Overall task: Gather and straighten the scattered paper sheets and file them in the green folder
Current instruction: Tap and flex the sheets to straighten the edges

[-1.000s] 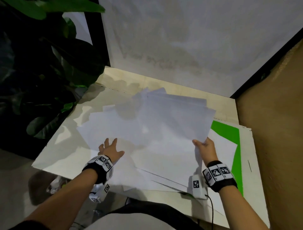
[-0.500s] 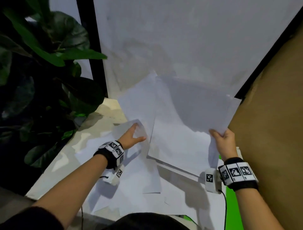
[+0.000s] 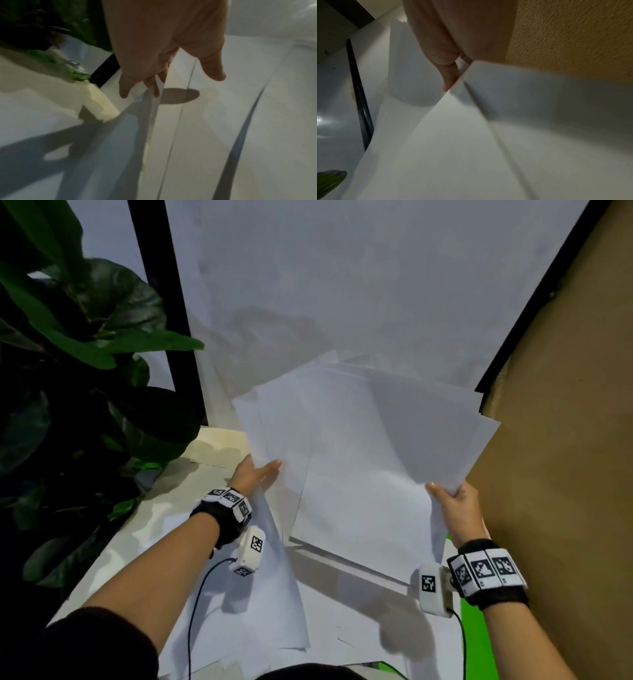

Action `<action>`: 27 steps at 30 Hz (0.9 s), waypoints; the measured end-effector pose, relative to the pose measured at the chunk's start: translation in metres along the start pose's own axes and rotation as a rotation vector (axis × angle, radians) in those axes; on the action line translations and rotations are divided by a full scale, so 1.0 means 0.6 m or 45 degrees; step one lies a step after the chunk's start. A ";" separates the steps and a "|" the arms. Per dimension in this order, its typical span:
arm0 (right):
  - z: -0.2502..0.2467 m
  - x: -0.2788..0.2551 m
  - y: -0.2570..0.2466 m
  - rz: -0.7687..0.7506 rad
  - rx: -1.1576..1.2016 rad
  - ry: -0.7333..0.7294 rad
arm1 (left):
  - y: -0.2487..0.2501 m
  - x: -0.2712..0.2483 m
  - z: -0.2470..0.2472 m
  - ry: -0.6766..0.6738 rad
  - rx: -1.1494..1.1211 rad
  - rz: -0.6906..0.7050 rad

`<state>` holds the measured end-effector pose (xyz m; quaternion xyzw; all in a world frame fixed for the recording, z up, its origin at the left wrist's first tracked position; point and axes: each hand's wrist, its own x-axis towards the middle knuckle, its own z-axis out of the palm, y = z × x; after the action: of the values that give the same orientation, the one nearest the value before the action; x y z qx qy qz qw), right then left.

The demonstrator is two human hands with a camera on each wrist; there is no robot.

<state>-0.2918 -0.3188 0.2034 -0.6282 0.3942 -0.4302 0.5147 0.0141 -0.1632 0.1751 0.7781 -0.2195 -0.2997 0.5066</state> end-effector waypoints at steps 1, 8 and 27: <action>-0.002 0.002 0.000 0.004 0.015 0.019 | 0.014 0.000 0.002 -0.019 0.051 0.084; -0.005 0.009 -0.023 0.013 0.263 0.005 | 0.098 -0.026 0.026 -0.322 -0.387 0.360; 0.104 -0.056 0.038 0.060 0.188 -0.108 | -0.009 -0.111 0.071 0.032 -0.149 0.656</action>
<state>-0.2447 -0.2717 0.1703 -0.5968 0.3540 -0.4187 0.5859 -0.0629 -0.1461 0.1735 0.6697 -0.3863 -0.1631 0.6129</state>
